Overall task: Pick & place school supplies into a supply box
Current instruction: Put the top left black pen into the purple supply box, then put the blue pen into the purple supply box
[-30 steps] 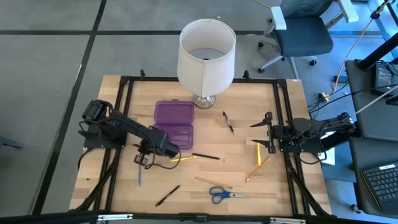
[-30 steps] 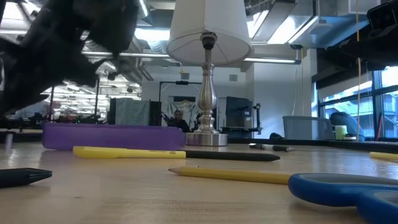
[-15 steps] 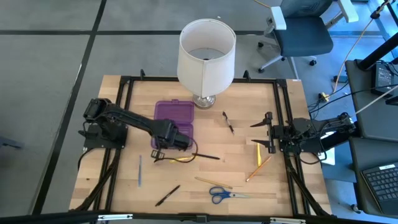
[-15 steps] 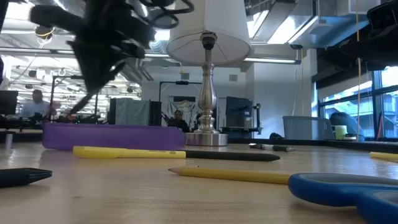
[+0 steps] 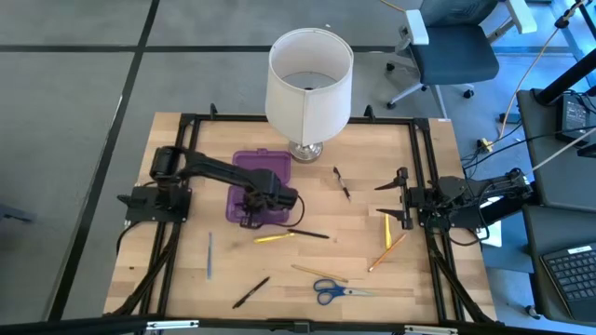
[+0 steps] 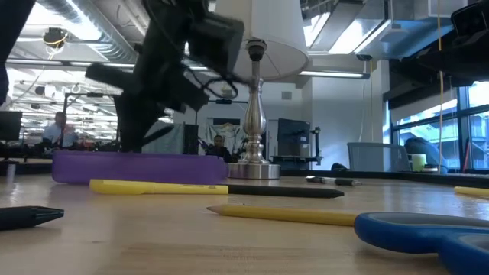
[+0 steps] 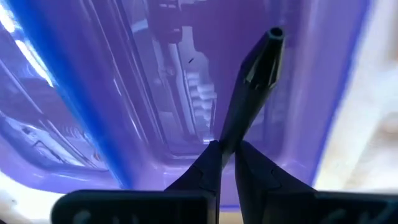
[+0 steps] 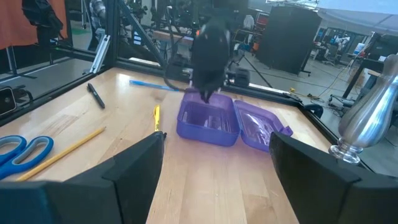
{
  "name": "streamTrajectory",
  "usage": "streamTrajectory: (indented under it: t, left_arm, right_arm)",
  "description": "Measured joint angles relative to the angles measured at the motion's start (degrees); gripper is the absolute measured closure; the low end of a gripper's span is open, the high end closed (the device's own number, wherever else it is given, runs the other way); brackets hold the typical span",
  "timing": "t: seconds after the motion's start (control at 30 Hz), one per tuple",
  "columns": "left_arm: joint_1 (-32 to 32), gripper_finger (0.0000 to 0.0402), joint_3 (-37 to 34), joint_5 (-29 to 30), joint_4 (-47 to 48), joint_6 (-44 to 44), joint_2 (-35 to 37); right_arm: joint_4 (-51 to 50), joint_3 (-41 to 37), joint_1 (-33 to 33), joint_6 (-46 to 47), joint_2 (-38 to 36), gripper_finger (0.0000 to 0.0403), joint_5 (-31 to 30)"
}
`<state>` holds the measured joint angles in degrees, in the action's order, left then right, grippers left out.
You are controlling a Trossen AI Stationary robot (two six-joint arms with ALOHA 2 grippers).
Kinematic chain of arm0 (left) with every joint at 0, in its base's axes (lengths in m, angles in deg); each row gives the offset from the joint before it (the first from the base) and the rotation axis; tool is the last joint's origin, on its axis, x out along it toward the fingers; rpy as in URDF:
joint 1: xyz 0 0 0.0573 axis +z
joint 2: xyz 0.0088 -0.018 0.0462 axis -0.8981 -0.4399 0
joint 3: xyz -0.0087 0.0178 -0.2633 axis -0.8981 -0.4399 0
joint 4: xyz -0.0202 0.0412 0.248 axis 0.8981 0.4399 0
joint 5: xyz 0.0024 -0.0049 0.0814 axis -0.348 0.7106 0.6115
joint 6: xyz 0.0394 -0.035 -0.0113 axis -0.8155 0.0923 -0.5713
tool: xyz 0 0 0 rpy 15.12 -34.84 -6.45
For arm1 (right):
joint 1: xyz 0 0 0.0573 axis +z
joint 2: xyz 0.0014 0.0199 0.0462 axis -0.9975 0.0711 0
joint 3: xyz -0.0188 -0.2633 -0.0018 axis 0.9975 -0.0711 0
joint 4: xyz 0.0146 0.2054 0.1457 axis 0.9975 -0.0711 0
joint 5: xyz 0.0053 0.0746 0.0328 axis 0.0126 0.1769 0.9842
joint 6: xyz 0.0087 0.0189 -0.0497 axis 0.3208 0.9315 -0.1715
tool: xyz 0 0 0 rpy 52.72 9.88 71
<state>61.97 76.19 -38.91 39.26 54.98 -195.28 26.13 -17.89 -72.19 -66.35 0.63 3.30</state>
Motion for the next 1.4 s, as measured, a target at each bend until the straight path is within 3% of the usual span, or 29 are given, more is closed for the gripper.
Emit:
streamTrajectory:
  t: [0.53, 0.8, 0.97, 1.13, 1.4]
  left_arm:
    - [1.77, 0.0325, 0.00, 0.00, 0.14, 0.63, -1.69]
    - [0.87, 0.0307, 4.50, 0.05, 12.45, 8.43, 1.43]
    - [-2.24, 0.0310, 4.48, 0.00, 10.81, 18.78, 9.52]
    - [-8.01, 0.0309, 3.04, 1.20, 6.40, 34.64, 18.35]
    - [-19.41, 0.0314, -0.53, 15.07, -0.53, 62.24, 24.12]
  right_arm:
    - [0.00, 0.00, -0.01, -0.02, 0.00, 0.0106, 0.00]
    - [0.02, 0.00, -0.02, -0.02, -0.01, 0.0106, 0.00]
    - [-0.02, 0.00, -0.02, -0.04, -0.01, 0.0106, 0.00]
    - [0.00, 0.00, -0.01, -0.21, 0.00, 0.0106, 0.00]
    - [0.17, 0.00, -0.01, -4.50, -0.01, 0.0106, 0.01]
